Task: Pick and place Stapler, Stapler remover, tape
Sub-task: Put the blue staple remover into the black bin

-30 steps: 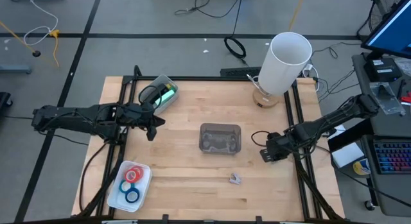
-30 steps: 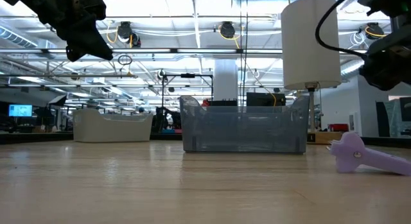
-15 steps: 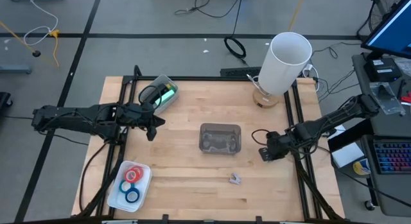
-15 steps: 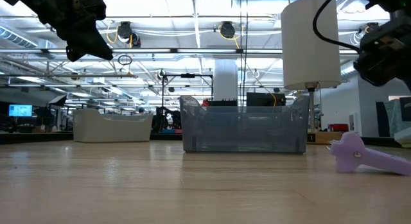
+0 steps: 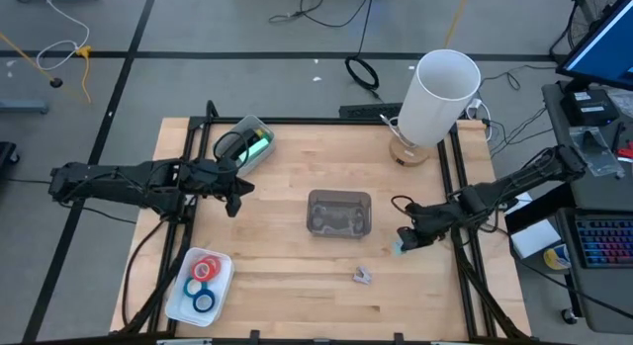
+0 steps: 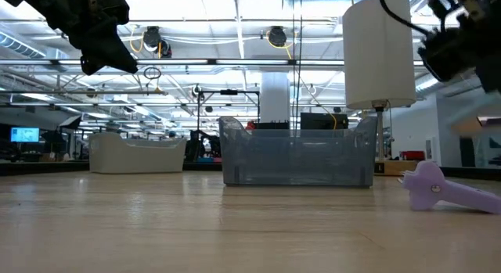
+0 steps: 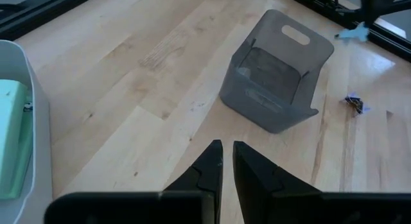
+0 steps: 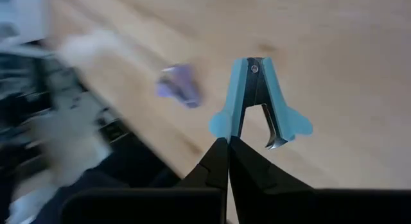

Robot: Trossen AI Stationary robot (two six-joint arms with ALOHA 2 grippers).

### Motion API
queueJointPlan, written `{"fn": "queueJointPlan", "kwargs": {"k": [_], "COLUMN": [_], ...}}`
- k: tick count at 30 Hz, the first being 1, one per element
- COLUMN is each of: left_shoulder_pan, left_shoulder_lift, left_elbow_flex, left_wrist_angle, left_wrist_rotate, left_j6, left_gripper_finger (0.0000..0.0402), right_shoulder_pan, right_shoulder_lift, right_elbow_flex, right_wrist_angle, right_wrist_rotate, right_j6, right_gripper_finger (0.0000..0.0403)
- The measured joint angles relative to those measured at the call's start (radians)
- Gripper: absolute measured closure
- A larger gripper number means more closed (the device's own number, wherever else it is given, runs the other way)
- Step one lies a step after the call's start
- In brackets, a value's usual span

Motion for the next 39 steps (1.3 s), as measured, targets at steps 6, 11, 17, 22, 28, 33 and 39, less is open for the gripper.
{"fn": "queueJointPlan", "kwargs": {"k": [6,11,17,22,28,33,39], "left_shoulder_pan": [0.0,0.0,0.0,0.0,0.0,0.0,0.0], "left_shoulder_lift": [0.0,0.0,0.0,0.0,0.0,0.0,-0.01], "left_elbow_flex": [0.0,0.0,0.0,0.0,0.0,0.0,0.0], "left_wrist_angle": [0.0,0.0,0.002,0.002,0.002,0.003,0.006], "left_wrist_rotate": [0.0,-0.014,-0.025,-0.027,-0.017,-0.018,0.067], "left_j6": [0.0,0.001,0.006,-0.019,-0.027,-0.032,0.082], "left_gripper_finger": [0.0364,0.0364,0.0364,0.0364,0.0364,0.0364,0.0364], "right_shoulder_pan": [0.0,-0.002,-0.045,-0.096,-0.151,-0.195,-0.222], "right_shoulder_lift": [-0.039,-0.026,0.014,0.061,0.129,0.157,0.159], "right_elbow_flex": [0.0,0.002,0.002,0.002,0.002,0.002,0.035], "right_wrist_angle": [0.197,0.382,0.585,0.697,0.77,0.833,0.825], "right_wrist_rotate": [0.002,0.059,0.17,0.223,0.237,0.237,0.241], "right_j6": [-0.012,-0.044,-0.146,-0.243,-0.314,-0.372,-0.445], "right_gripper_finger": [0.0402,0.0402,0.0402,0.0402,0.0402,0.0403,0.0403]}}
